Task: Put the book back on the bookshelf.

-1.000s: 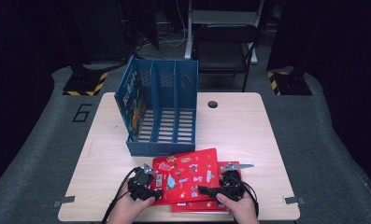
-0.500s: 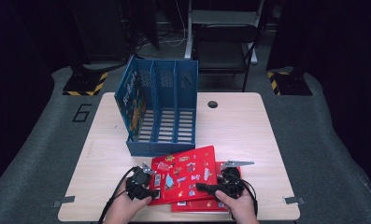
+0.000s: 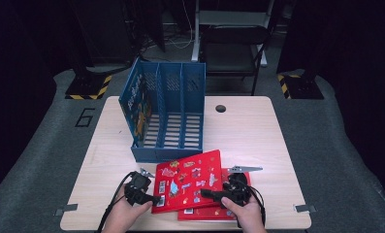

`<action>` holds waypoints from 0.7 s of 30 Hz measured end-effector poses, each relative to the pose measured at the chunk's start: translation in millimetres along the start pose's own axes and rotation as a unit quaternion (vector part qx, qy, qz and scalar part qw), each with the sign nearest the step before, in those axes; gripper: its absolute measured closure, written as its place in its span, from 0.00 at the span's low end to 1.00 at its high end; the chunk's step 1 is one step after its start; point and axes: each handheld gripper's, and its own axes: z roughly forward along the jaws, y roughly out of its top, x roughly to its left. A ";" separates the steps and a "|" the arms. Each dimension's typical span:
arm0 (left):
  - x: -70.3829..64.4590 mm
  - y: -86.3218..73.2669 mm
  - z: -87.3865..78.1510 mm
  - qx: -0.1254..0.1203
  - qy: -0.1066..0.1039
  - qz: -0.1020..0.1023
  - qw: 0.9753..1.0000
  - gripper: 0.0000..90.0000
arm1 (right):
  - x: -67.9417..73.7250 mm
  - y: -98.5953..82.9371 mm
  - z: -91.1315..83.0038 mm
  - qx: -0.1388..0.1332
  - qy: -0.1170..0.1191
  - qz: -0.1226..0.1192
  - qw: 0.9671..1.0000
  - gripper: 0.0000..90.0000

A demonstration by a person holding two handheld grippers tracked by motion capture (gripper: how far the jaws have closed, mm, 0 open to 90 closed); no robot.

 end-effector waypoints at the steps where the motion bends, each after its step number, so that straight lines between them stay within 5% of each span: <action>1: -0.5 0.1 -0.2 0.000 -0.002 0.000 1.000 0.46 | 0.9 0.4 -0.2 0.000 -0.001 0.000 1.000 0.41; 13: -4.9 -0.8 -2.7 -0.006 -0.003 0.023 1.000 0.57 | 12.6 10.7 -1.4 0.000 -0.001 -0.020 1.000 0.40; 21: -8.2 0.1 -1.1 -0.003 -0.029 0.012 1.000 0.57 | 14.5 19.9 -5.5 0.003 -0.006 -0.025 1.000 0.40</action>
